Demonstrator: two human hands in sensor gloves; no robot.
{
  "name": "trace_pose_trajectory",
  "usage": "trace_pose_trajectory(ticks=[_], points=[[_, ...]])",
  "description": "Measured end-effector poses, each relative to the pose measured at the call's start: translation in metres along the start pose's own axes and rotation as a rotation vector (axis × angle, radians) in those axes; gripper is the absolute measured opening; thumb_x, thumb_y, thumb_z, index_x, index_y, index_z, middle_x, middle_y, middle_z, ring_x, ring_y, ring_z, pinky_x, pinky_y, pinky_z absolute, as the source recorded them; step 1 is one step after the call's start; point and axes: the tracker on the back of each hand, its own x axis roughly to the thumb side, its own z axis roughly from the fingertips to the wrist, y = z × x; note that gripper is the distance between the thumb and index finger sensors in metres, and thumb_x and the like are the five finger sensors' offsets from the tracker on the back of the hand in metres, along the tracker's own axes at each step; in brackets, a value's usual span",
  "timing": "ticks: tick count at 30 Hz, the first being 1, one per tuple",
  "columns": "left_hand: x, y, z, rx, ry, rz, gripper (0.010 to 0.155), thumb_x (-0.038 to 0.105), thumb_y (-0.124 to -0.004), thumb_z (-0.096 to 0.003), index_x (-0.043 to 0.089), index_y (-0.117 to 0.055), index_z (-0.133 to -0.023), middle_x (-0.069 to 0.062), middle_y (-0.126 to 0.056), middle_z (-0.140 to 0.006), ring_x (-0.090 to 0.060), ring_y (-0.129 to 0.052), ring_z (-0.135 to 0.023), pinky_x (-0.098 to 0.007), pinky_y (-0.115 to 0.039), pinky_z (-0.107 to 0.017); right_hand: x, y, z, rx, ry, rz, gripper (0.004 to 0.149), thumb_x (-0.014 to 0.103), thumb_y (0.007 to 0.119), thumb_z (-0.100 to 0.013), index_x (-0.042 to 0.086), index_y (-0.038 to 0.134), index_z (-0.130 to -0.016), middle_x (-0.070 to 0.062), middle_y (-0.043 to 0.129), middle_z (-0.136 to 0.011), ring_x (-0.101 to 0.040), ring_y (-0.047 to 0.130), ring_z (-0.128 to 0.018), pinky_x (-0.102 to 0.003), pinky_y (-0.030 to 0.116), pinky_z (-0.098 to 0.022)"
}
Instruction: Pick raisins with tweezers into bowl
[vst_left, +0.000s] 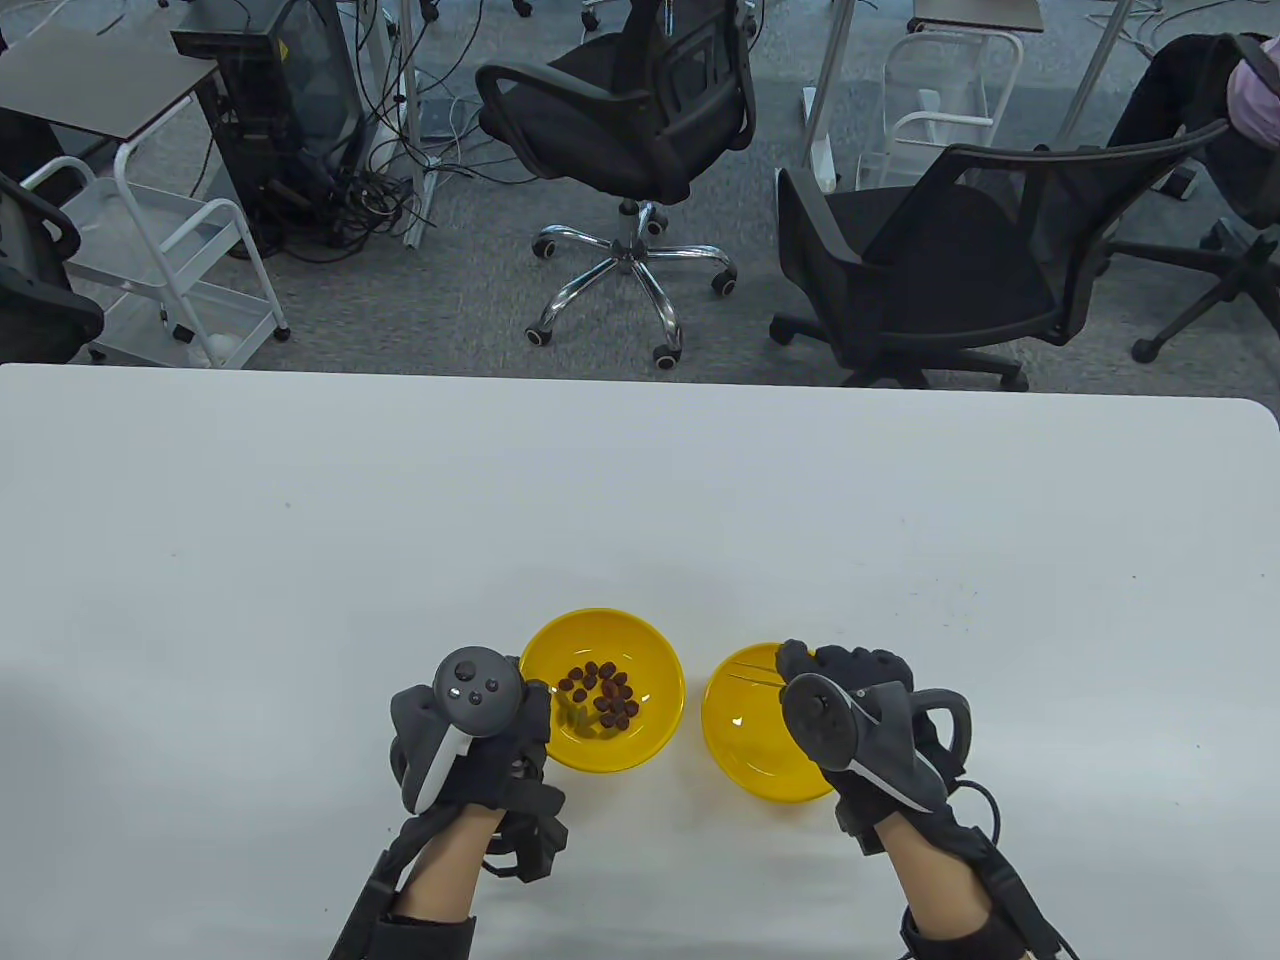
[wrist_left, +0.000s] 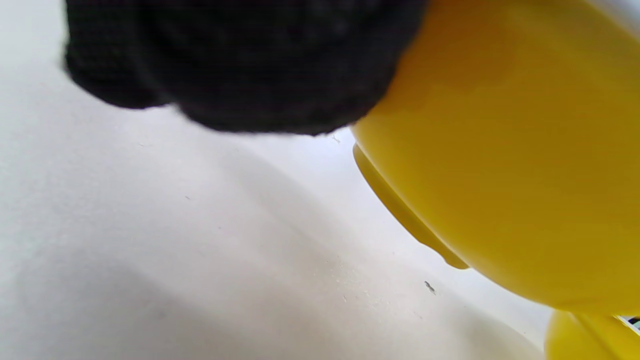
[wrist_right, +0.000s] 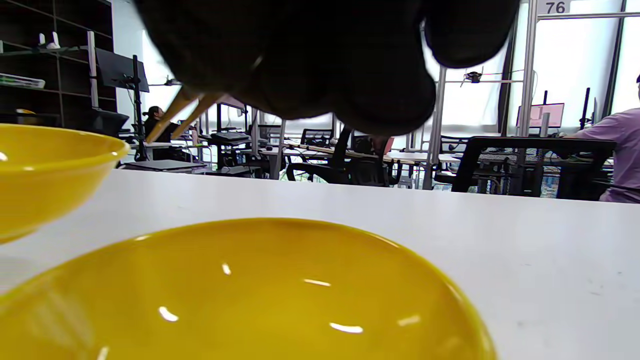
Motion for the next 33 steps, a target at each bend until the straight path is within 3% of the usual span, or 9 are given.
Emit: trace_pose_trajectory(ticks=[8, 16, 33], points=[[0.0, 0.0, 0.0, 0.001, -0.008, 0.004, 0.052, 0.031, -0.059, -0.0557, -0.004, -0.061, -0.094, -0.003, -0.1, -0.041, -0.001, -0.1, -0.008, -0.035, -0.091, -0.029, 0.048, 0.001, -0.01, 0.008, -0.153, 0.019, 0.049, 0.036, 0.081, -0.04, 0.019, 0.09, -0.085, -0.004, 0.093, -0.066, -0.018, 0.098, -0.05, -0.055, 0.068, -0.062], [0.0, 0.0, 0.0, -0.001, -0.012, 0.005, 0.052, 0.031, -0.059, -0.0557, -0.004, -0.061, -0.094, -0.003, -0.1, -0.041, -0.001, -0.1, -0.008, -0.035, -0.091, -0.029, 0.096, 0.01, -0.015, 0.052, -0.259, 0.164, 0.049, 0.036, 0.081, -0.04, 0.02, 0.09, -0.085, -0.003, 0.093, -0.067, -0.018, 0.098, -0.05, -0.054, 0.069, -0.061], [-0.001, 0.0, 0.0, -0.005, -0.017, 0.015, 0.052, 0.031, -0.059, -0.0557, -0.004, -0.061, -0.094, -0.003, -0.1, -0.041, -0.001, -0.1, -0.008, -0.034, -0.091, -0.029, 0.117, 0.017, -0.019, 0.098, -0.295, 0.227, 0.048, 0.036, 0.082, -0.039, 0.021, 0.09, -0.084, -0.002, 0.092, -0.067, -0.018, 0.097, -0.05, -0.054, 0.069, -0.062]])
